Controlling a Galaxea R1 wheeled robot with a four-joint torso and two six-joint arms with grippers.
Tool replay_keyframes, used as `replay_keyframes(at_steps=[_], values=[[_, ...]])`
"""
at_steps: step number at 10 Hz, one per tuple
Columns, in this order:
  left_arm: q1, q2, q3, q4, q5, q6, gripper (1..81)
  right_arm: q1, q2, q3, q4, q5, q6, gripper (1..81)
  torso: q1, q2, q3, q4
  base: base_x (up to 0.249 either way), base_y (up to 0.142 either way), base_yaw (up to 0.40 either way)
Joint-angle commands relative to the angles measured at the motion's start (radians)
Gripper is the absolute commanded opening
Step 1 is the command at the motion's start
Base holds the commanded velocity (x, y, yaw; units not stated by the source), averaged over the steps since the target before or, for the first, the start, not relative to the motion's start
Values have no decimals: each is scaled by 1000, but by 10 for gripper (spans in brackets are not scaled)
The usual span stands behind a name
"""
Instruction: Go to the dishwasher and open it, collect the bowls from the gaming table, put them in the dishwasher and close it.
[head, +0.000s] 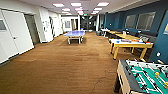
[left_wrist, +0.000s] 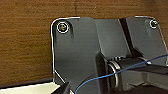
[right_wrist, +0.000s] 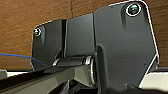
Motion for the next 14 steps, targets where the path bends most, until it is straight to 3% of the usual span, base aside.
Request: replay_keyframes(at_steps=[1,14], values=[[-53,-8,-1,-8,53,-5,811,47,10,5,-5,-50,-2,811,0,0,0,0,125,0,0],[-53,-8,-1,-8,53,-3,811,49,10,5,-5,-50,-2,811,0,0,0,0,125,0,0]])
